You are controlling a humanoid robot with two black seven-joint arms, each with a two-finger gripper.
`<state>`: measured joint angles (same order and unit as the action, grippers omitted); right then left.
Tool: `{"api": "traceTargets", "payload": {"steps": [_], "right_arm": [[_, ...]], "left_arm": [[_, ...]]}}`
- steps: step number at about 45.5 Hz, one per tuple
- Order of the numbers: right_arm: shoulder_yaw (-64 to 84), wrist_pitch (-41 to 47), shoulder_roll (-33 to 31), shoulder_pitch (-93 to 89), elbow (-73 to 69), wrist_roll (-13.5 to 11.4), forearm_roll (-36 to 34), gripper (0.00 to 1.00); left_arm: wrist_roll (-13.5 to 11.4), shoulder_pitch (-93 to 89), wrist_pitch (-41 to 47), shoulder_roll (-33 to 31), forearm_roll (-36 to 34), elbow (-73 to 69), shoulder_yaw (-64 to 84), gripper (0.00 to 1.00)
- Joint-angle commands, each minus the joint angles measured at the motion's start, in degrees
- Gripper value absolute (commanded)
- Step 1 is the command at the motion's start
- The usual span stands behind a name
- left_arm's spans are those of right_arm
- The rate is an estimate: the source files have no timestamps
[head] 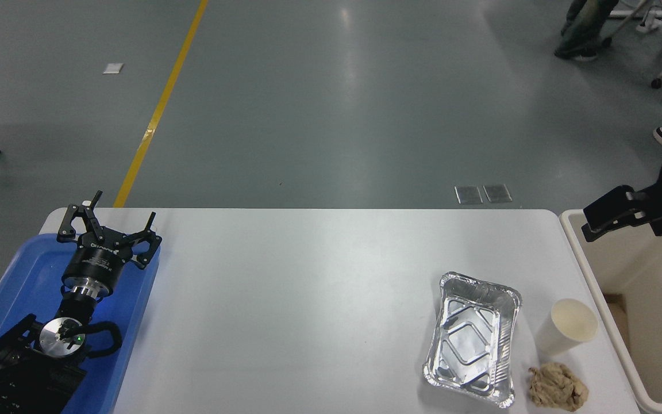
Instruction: Pick up paper cup place in dustbin
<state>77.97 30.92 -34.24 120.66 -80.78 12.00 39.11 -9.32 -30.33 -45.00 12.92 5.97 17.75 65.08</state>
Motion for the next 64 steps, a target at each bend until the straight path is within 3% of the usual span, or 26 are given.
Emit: {"api": "traceTargets", "payload": {"steps": [1, 23, 44, 57, 60, 64], "right_arm": [[-3.6, -7.2, -1.5, -14.7, 5.6, 0.3, 3.7, 1.0], [-14.9, -14.2, -1.6, -35.3, 14.5, -0.1, 3.6, 1.0], [-17.1, -17.0, -1.5, -40.4, 18.5, -0.4, 4.0, 0.98], [-18.1, -19.5, -1.5, -42.4, 19.3, -0.4, 4.0, 0.76], [-18.1, -19.6, -1.5, -42.8, 19.6, -0.4, 4.0, 0.6], [-18.1, -19.6, -1.3, -43.0, 20.2, -0.5, 4.0, 0.51]], "left_arm": [[0.0, 0.0, 0.0, 0.0, 0.0, 0.0, 0.0, 0.99], [0.0, 0.0, 0.0, 0.0, 0.0, 0.0, 0.0, 0.99], [0.0, 0.0, 0.0, 0.0, 0.0, 0.0, 0.0, 0.99], [0.0, -0.1, 0.0, 0.0, 0.0, 0.0, 0.0, 0.99], [0.0, -0.1, 0.0, 0.0, 0.0, 0.0, 0.0, 0.99], [0.0, -0.1, 0.0, 0.0, 0.0, 0.0, 0.0, 0.99]]}}
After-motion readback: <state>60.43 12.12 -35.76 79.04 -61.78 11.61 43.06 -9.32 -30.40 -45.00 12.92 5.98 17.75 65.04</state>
